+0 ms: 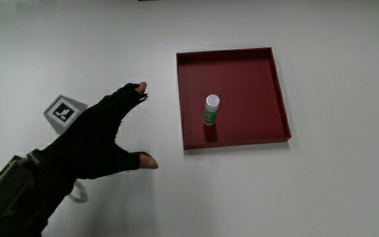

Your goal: Pick glue stick

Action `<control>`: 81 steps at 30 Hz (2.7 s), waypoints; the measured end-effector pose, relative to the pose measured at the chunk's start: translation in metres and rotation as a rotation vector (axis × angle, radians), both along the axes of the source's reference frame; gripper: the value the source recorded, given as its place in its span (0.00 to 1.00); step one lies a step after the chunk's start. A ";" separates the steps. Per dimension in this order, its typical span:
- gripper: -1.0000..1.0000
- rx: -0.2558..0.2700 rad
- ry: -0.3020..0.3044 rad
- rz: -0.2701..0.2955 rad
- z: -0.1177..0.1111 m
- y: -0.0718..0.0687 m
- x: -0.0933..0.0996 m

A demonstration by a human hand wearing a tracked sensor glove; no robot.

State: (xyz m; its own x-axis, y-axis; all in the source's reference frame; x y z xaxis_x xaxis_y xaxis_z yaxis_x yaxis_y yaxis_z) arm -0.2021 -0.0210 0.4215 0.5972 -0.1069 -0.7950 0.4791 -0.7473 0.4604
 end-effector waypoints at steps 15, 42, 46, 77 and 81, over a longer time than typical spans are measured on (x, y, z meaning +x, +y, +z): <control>0.50 -0.038 0.128 -0.059 0.036 -0.026 0.043; 0.50 -0.086 0.188 -0.129 0.109 -0.031 0.111; 0.52 -0.074 0.192 -0.135 0.112 -0.032 0.112; 1.00 0.011 0.183 -0.268 0.111 -0.025 0.103; 1.00 0.013 0.226 -0.274 0.097 -0.027 0.098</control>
